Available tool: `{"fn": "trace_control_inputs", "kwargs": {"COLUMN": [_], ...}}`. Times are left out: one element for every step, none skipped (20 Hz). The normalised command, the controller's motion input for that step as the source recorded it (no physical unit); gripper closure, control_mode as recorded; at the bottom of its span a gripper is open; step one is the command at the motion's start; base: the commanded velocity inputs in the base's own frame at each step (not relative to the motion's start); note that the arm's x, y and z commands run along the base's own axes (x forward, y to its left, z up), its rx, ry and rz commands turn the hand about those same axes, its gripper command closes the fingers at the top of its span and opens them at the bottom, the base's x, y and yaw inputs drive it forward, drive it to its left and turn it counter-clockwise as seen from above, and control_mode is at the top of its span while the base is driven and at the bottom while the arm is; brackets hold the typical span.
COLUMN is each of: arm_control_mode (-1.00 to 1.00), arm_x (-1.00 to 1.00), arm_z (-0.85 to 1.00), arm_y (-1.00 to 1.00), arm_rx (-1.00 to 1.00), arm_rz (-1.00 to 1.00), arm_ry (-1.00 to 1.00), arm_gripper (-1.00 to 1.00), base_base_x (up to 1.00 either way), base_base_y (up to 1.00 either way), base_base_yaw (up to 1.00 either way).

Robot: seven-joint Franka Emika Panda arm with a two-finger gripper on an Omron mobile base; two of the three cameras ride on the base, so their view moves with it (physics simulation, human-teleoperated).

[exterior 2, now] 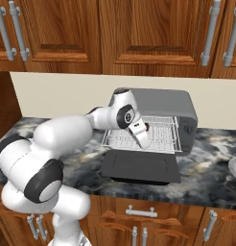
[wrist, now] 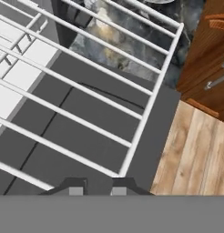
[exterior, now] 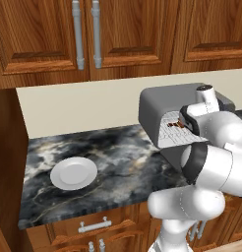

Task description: Open the toaster oven door. Place the bread on the top rack in the toaster oven and place the chicken drumstick on the bottom rack.

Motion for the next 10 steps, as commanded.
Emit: {"fn": "trace_control_inputs", "kwargs": {"arm_control_mode": [-1.0,-1.0,-1.0,-1.0,-1.0,-1.0,-1.0,-1.0,-1.0,-1.0], "arm_x": [-0.57,-0.5,-0.33,-0.45,-0.51,-0.55,-0.56,-0.57,-0.51,-0.46], "arm_z": [-0.93,-0.47,0.01,0.33,0.3,0.42,0.39,0.46,0.46,0.51], "arm_y": [-0.06,0.0,-0.21,-0.05,0.0,-0.07,-0.05,-0.07,-0.06,-0.09], "arm_rx": [0.0,0.09,0.28,0.37,0.35,0.35,0.34,0.3,0.31,0.27], "arm_rz": [-0.02,0.0,0.0,0.0,0.0,0.0,0.0,0.0,0.0,0.0], "arm_ry": [0.22,0.12,0.08,0.07,0.05,0.07,0.05,0.07,0.1,0.09], "arm_gripper": [1.0,1.0,1.0,1.0,1.0,1.0,1.0,1.0,1.0,1.0], "base_base_x": [0.0,0.0,0.0,0.0,0.0,0.0,0.0,0.0,0.0,0.0], "base_base_y": [0.0,0.0,0.0,0.0,0.0,0.0,0.0,0.0,0.0,0.0], "base_base_yaw": [0.0,0.0,0.0,0.0,0.0,0.0,0.0,0.0,0.0,0.0]}}
